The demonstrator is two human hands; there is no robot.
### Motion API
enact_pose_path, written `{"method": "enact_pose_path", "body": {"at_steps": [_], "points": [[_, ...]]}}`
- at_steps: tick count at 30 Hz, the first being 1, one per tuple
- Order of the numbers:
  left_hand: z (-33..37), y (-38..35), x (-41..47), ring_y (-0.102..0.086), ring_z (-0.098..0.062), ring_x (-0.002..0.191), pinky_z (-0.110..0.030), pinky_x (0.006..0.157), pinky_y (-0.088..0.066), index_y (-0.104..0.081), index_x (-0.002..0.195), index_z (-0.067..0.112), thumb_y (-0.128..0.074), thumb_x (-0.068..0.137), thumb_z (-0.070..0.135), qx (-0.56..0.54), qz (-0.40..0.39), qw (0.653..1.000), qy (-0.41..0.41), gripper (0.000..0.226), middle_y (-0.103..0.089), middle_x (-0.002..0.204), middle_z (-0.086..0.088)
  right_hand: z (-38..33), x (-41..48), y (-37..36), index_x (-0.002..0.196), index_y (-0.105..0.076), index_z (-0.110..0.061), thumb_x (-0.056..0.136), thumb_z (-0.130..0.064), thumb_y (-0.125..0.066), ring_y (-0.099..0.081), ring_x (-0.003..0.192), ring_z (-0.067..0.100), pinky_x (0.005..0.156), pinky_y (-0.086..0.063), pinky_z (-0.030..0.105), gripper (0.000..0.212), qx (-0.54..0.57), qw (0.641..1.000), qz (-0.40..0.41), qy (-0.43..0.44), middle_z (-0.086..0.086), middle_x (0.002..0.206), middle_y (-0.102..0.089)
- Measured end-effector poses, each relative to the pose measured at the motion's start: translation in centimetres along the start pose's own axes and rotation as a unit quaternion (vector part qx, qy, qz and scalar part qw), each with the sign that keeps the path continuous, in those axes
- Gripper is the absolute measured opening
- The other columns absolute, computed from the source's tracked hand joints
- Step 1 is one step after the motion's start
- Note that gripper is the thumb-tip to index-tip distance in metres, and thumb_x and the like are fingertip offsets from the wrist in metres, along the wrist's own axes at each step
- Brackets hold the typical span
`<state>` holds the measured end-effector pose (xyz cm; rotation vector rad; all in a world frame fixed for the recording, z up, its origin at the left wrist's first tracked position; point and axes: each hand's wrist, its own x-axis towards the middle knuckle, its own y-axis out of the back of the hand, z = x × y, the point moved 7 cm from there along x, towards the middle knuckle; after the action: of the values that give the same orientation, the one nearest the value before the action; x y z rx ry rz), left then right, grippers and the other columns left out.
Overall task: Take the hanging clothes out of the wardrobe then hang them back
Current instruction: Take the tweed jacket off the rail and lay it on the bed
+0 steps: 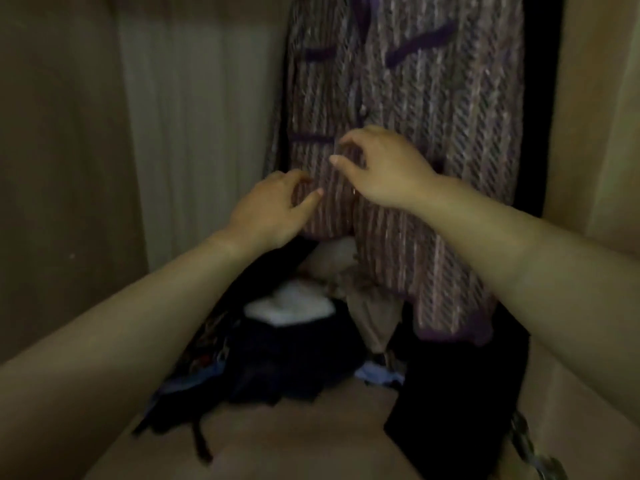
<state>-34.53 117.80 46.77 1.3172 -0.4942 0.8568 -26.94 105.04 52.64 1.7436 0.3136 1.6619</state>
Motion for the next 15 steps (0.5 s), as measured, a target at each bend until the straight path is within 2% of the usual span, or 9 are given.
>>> {"method": "enact_pose_path", "body": {"at_steps": [2, 6, 10, 12, 15], "points": [[-1.0, 0.3, 4.7, -0.057, -0.029, 0.104, -0.028, 0.076, -0.036, -0.055, 0.120, 0.020, -0.045, 0.092, 0.052, -0.007, 0.029, 1.000, -0.005, 0.043, -0.061, 0.112, -0.013, 2.3, 4.4, 0.9, 0.122, -0.054, -0.013, 0.094, -0.047, -0.043, -0.052, 0.109, 0.027, 0.084, -0.040, 0.030, 0.046, -0.043, 0.999, 0.018, 0.008, 0.010, 0.120, -0.055], [-1.9, 1.0, 11.4, -0.055, -0.030, 0.100, -0.028, 0.073, -0.034, -0.057, 0.113, 0.017, -0.038, 0.086, 0.057, 0.018, 0.070, 0.996, -0.044, 0.052, -0.060, 0.107, -0.013, 5.7, 10.8, 3.6, 0.119, -0.056, -0.010, 0.094, -0.045, -0.046, -0.052, 0.107, 0.031, 0.088, -0.043, 0.035, 0.045, -0.105, 0.991, 0.072, 0.038, 0.015, 0.118, -0.055], [-1.8, 1.5, 17.6, -0.056, -0.030, 0.104, -0.031, 0.081, -0.040, -0.056, 0.118, 0.020, -0.033, 0.080, 0.061, 0.028, 0.102, 0.991, -0.086, 0.060, -0.059, 0.112, -0.014, 7.7, 15.4, 6.1, 0.118, -0.056, -0.009, 0.093, -0.042, -0.049, -0.052, 0.104, 0.032, 0.084, -0.040, 0.034, 0.043, -0.173, 0.978, 0.098, 0.055, 0.017, 0.113, -0.056], [-1.3, 1.6, 20.7, -0.055, -0.030, 0.105, -0.031, 0.084, -0.040, -0.056, 0.115, 0.019, -0.032, 0.079, 0.063, 0.015, 0.115, 0.987, -0.113, 0.062, -0.058, 0.112, -0.014, 8.3, 17.4, 7.7, 0.118, -0.056, -0.008, 0.092, -0.040, -0.051, -0.050, 0.108, 0.033, 0.087, -0.039, 0.036, 0.041, -0.219, 0.967, 0.120, 0.056, 0.017, 0.115, -0.055], [-0.6, 1.8, 25.4, -0.053, -0.029, 0.112, -0.033, 0.095, -0.041, -0.054, 0.120, 0.021, -0.024, 0.073, 0.070, -0.011, 0.137, 0.979, -0.147, 0.074, -0.057, 0.119, -0.012, 9.2, 20.5, 11.3, 0.124, -0.051, -0.011, 0.091, -0.041, -0.049, -0.039, 0.121, 0.032, 0.097, -0.032, 0.041, 0.045, -0.331, 0.925, 0.185, 0.017, 0.014, 0.128, -0.047]]}}
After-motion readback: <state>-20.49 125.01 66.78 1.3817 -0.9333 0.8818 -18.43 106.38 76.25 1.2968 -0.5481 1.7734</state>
